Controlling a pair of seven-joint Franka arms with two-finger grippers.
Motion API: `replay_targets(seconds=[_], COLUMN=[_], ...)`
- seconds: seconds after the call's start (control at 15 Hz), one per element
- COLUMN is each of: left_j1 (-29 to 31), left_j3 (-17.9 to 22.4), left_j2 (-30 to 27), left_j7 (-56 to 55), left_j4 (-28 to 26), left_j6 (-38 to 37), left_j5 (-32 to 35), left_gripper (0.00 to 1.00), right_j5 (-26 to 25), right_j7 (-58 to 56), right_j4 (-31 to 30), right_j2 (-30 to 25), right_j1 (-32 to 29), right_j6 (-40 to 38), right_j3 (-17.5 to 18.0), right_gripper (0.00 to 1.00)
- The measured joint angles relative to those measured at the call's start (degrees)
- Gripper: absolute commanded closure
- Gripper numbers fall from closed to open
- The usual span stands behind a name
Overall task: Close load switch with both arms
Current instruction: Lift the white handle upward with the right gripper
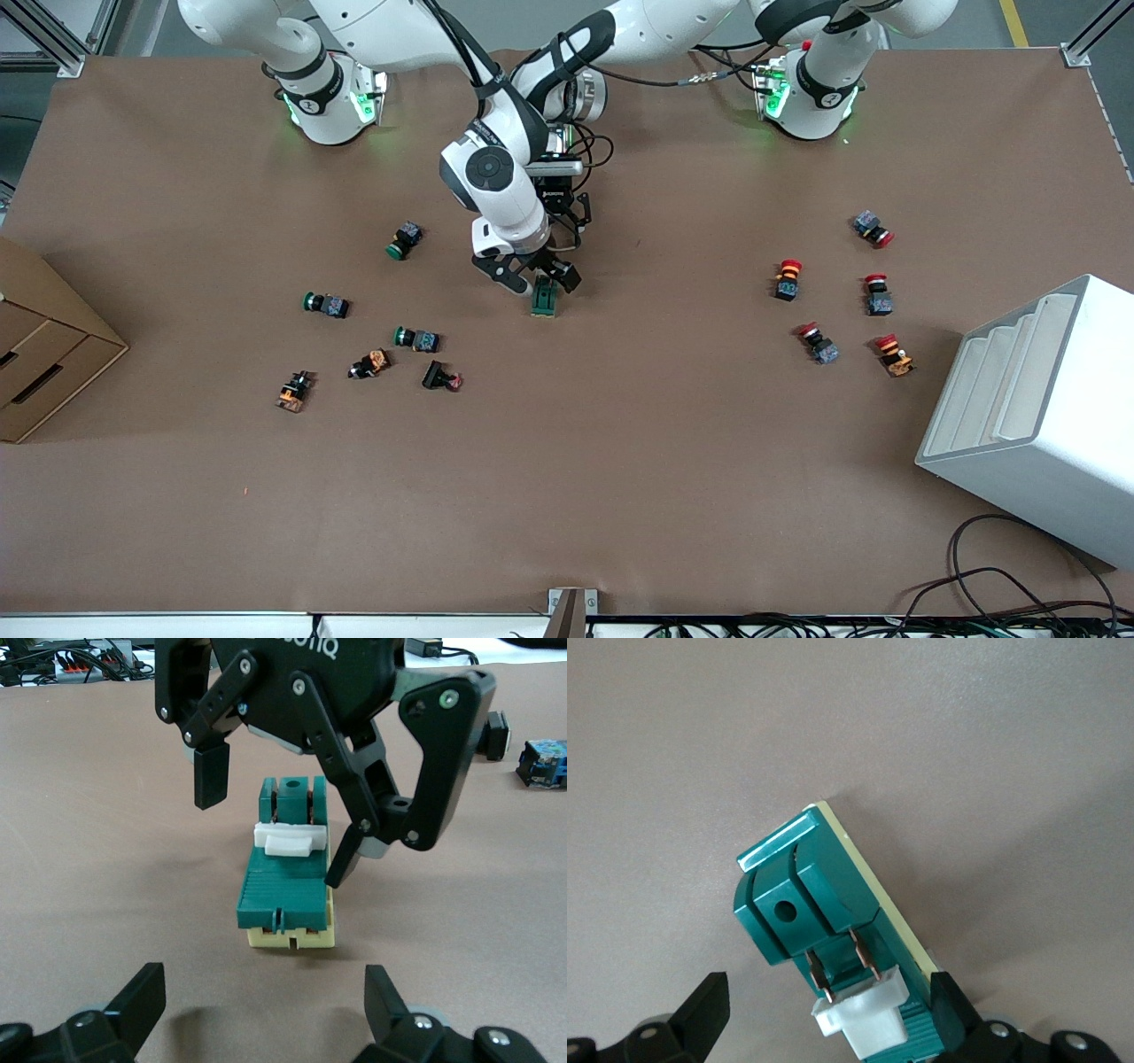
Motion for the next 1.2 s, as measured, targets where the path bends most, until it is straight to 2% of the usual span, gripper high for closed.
replay_targets(seconds=[1.0,1.2], left_j1=[0.0,0.0], left_j3=[0.0,0.0], left_j2=[0.0,0.0], left_j7=[0.0,0.0], left_j4=[0.0,0.0], left_j6=[0.0,0.0], left_j5=[0.0,0.0], left_gripper=[0.01,0.01], right_j5=[0.1,0.2], right_j7=[1.7,2.4], right_j4=[1.9,3.0], right_j2=[0.3,0.3], right_j1=[0.2,-0.1], right_j6=[-0.6,-2.9], right_j3=[-0.2,-0.2], right_gripper=[0.00,0.00])
